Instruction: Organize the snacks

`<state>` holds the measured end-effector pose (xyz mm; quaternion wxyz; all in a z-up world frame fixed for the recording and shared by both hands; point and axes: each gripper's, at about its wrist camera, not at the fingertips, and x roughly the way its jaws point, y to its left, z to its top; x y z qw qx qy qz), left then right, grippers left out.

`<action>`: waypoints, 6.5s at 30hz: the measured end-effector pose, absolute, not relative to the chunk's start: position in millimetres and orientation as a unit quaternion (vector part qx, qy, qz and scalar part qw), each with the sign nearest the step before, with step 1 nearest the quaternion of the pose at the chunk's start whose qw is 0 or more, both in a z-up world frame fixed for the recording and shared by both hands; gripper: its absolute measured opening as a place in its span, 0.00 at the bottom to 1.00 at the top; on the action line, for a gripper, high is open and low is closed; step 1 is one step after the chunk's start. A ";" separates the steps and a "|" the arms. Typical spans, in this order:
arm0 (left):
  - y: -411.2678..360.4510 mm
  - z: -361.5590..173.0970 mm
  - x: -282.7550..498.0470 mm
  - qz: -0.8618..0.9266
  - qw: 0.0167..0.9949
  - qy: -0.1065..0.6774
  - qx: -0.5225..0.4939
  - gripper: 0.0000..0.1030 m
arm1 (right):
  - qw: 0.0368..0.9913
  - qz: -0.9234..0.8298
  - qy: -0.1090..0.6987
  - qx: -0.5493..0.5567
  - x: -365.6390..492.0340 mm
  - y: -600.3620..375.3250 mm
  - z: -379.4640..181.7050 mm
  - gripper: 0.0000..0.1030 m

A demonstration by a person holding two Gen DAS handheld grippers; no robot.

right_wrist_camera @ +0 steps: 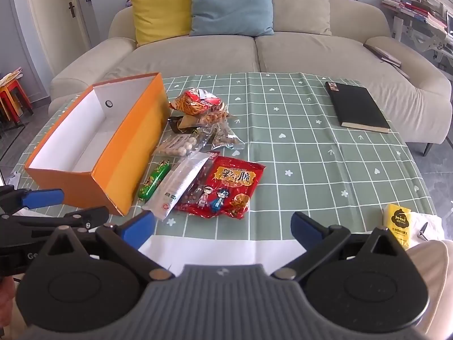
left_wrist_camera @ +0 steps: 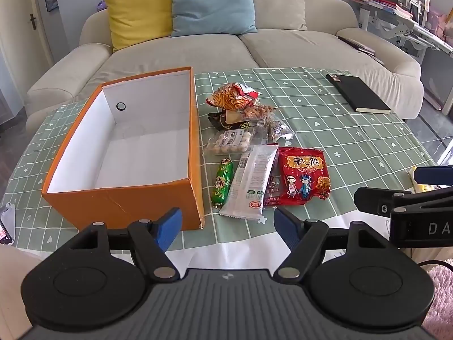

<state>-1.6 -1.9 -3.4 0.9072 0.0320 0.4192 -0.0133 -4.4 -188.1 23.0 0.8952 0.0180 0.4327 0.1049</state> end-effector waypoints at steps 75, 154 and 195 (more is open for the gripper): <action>-2.1 -6.5 -2.5 -0.050 0.900 0.433 0.009 0.78 | 0.885 0.103 0.454 0.035 4.7 -190.1 14.1 0.96; -35.5 -104.1 131.7 -0.099 0.874 0.468 0.089 0.61 | 0.915 0.143 0.370 -0.076 133.2 -190.4 -117.1 0.94; -10.3 -23.6 73.7 -0.108 0.914 0.389 -0.028 0.08 | 0.904 0.165 0.393 0.033 87.7 -202.5 -61.2 0.69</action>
